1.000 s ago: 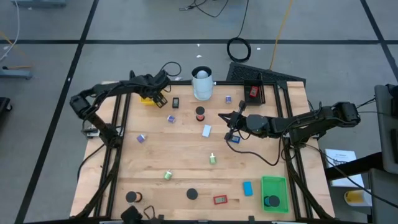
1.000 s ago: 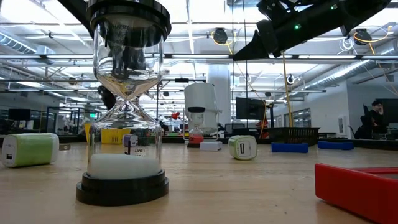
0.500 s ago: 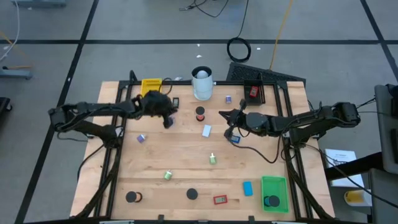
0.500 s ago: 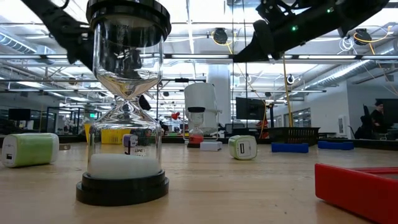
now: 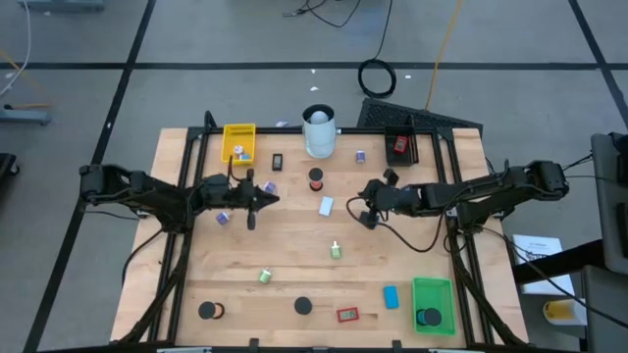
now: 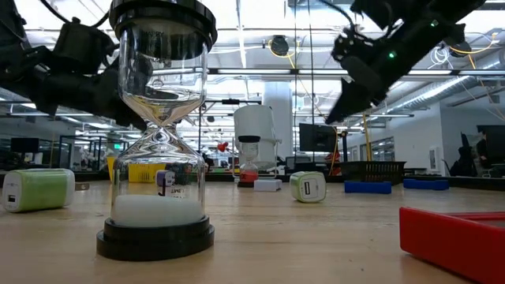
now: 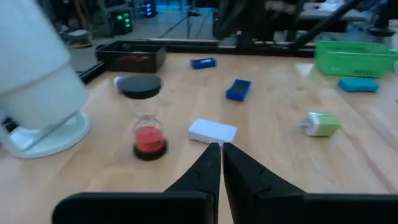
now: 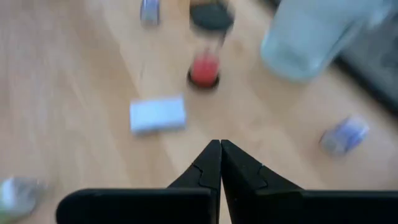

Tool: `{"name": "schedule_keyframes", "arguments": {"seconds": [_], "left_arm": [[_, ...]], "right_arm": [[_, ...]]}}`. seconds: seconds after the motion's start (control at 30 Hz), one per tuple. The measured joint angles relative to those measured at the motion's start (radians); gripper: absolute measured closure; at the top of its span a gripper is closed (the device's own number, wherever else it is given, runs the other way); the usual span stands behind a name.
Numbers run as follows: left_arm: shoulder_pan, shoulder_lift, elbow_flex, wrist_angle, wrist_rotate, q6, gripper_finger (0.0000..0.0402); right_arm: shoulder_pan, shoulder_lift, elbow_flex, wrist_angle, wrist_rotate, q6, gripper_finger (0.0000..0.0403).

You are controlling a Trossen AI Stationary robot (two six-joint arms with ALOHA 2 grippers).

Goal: Pick & Place Office items
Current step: Put the blue timer into the black bin

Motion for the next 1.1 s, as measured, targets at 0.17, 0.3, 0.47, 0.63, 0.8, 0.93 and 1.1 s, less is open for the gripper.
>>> {"name": "schedule_keyframes", "arguments": {"seconds": [0.17, 0.3, 0.47, 0.63, 0.8, 0.93, 1.1], "left_arm": [[-0.016, 0.000, 0.002, 0.005, -0.007, 0.000, 0.0367], [-0.017, 0.000, 0.002, 0.005, -0.023, 0.000, 0.0375], [-0.017, 0.000, 0.002, -0.007, -0.030, 0.007, 0.0389], [-0.017, 0.000, 0.002, -0.014, -0.030, 0.019, 0.0398], [-0.017, 0.001, 0.003, -0.026, -0.030, 0.030, 0.0381], [-0.017, 0.001, 0.003, -0.046, -0.030, -0.002, 0.0367], [-0.012, 0.001, 0.044, -0.046, -0.001, -0.017, 0.0361]], "right_arm": [[0.026, 0.023, 0.000, -0.089, -0.082, 0.076, 0.0358], [0.054, 0.051, 0.001, -0.119, -0.126, 0.094, 0.0308], [0.094, 0.054, 0.001, -0.215, -0.116, 0.139, 0.0238], [0.104, 0.054, 0.001, -0.245, -0.109, 0.167, 0.0177], [0.096, 0.071, 0.000, -0.216, -0.046, 0.140, 0.0133], [0.081, 0.068, 0.000, -0.087, -0.034, 0.068, 0.0115], [0.068, 0.068, -0.058, 0.299, 0.045, -0.094, 0.0123]]}}
